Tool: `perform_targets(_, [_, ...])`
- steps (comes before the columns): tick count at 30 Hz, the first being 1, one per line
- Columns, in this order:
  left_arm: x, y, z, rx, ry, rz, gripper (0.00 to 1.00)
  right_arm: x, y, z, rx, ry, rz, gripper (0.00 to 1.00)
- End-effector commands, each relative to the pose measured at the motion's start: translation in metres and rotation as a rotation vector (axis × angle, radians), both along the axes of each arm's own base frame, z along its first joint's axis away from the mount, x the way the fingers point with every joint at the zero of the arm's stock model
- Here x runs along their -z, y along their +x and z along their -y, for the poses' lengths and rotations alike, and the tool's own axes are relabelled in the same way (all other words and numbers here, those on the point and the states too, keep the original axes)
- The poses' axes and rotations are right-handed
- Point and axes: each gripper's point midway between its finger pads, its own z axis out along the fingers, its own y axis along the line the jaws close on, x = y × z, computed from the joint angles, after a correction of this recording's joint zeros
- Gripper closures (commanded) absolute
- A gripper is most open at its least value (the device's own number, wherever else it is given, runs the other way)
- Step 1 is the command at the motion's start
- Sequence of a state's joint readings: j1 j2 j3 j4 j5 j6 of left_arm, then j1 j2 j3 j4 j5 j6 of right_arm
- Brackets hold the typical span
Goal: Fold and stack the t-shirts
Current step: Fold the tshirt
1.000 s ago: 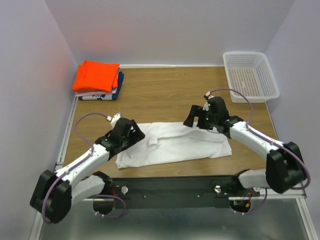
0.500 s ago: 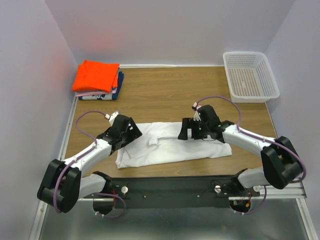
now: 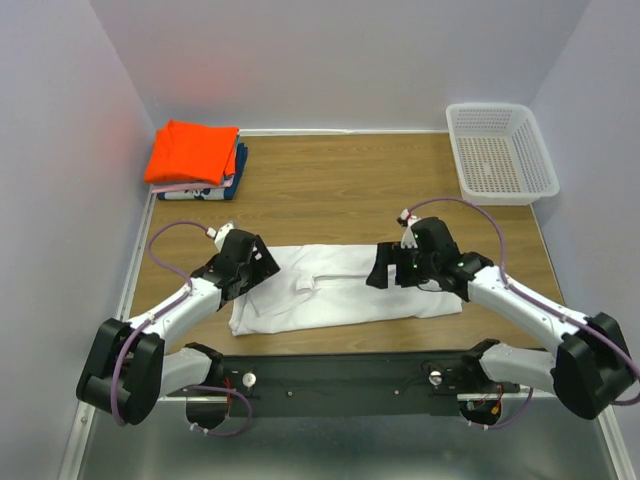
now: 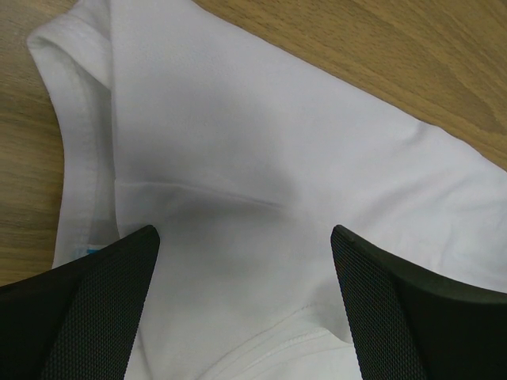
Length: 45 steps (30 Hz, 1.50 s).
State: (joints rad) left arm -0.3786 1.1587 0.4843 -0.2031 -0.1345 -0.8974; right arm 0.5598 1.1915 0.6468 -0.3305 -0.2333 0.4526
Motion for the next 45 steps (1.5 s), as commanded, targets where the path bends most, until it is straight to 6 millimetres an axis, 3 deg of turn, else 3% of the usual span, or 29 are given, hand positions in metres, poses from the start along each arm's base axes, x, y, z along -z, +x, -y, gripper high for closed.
perform_targets(1, [-0.001,-0.002,-0.007,0.001,0.031,-0.008,0.03,-0.053,0.023,-0.004,0.014,0.04,0.165,0.0])
perform_targets(5, [-0.003,0.0,-0.004,0.013,0.025,-0.006,0.03,-0.054,0.052,0.003,0.106,-0.042,0.201,0.0])
perform_targets(7, [-0.002,0.0,-0.003,0.016,0.023,-0.005,0.03,-0.044,0.064,0.003,0.144,-0.083,0.175,0.0])
perform_targets(8, [-0.001,0.0,-0.003,0.019,0.023,-0.007,0.03,-0.025,0.067,0.003,0.152,-0.121,0.122,0.0])
perform_targets(10, [0.0,0.0,-0.003,0.023,0.024,-0.004,0.03,-0.015,0.076,0.004,0.176,-0.159,0.107,0.0])
perform_targets(11, [0.001,0.0,-0.003,0.023,0.025,-0.007,0.03,0.0,0.076,0.003,0.175,-0.184,0.066,0.0])
perform_targets(16, [0.01,0.006,0.001,0.037,0.032,-0.027,0.03,0.03,0.052,-0.002,0.107,-0.174,-0.048,0.0])
perform_targets(20, [0.017,0.022,0.002,0.032,0.066,-0.035,0.02,0.042,0.031,0.008,0.103,-0.184,-0.085,0.0])
perform_targets(21, [0.01,0.035,0.003,0.027,0.073,-0.009,0.02,0.044,0.025,0.01,0.099,-0.182,-0.094,0.0])
perform_targets(23, [0.025,0.046,0.004,0.03,0.108,-0.052,0.02,0.051,0.008,0.012,0.073,-0.163,-0.132,0.0])
perform_targets(26, [0.041,0.077,0.012,0.03,0.151,-0.102,0.02,0.058,-0.009,0.01,0.034,-0.14,-0.167,0.0])
perform_targets(28, [0.038,0.112,0.021,0.051,0.21,-0.106,0.02,0.065,-0.021,0.009,0.011,-0.14,-0.189,0.0])
perform_targets(29, [0.021,0.14,0.035,0.067,0.185,-0.054,0.02,0.068,-0.025,0.009,0.001,-0.142,-0.2,0.0])
perform_targets(30, [0.033,0.143,0.05,0.131,0.147,-0.089,0.02,0.071,-0.033,0.006,-0.025,-0.14,-0.215,0.0])
perform_targets(33, [0.009,0.186,0.081,0.213,0.104,0.0,0.02,0.074,-0.044,0.002,-0.051,-0.139,-0.233,0.0])
perform_targets(34, [0.03,0.189,0.082,0.219,0.125,-0.054,0.02,0.074,-0.05,-0.002,-0.076,-0.14,-0.236,0.0])
perform_targets(35, [0.033,0.198,0.085,0.231,0.139,-0.059,0.02,0.073,-0.056,-0.006,-0.092,-0.128,-0.245,0.0])
perform_targets(36, [0.012,0.227,0.097,0.232,0.126,-0.008,0.02,0.073,-0.06,-0.009,-0.109,-0.123,-0.248,0.0])
perform_targets(37, [0.04,0.22,0.1,0.255,0.147,-0.107,0.02,0.071,-0.066,-0.013,-0.131,-0.111,-0.248,0.0])
perform_targets(38, [0.024,0.239,0.113,0.279,0.143,-0.06,0.02,0.069,-0.069,-0.016,-0.135,-0.1,-0.253,0.0])
perform_targets(39, [0.023,0.247,0.123,0.289,0.139,-0.042,0.02,0.068,-0.072,-0.018,-0.151,-0.086,-0.249,0.0])
perform_targets(40, [0.044,0.246,0.132,0.312,0.148,-0.078,0.02,0.064,-0.077,-0.025,-0.179,-0.061,-0.243,0.0])
perform_targets(41, [0.025,0.266,0.147,0.33,0.128,-0.02,0.02,0.063,-0.078,-0.027,-0.19,-0.053,-0.237,0.0])
perform_targets(42, [0.03,0.266,0.152,0.347,0.123,-0.044,0.02,0.063,-0.08,-0.029,-0.201,-0.048,-0.237,0.0])
perform_targets(43, [0.052,0.264,0.162,0.385,0.095,-0.086,0.02,0.063,-0.084,-0.035,-0.227,-0.037,-0.242,0.0])
perform_targets(44, [0.034,0.279,0.177,0.412,0.067,-0.031,0.02,0.062,-0.085,-0.038,-0.238,-0.032,-0.242,0.0])
perform_targets(45, [0.035,0.283,0.183,0.421,0.054,-0.025,0.02,0.063,-0.087,-0.04,-0.25,-0.031,-0.245,0.0])
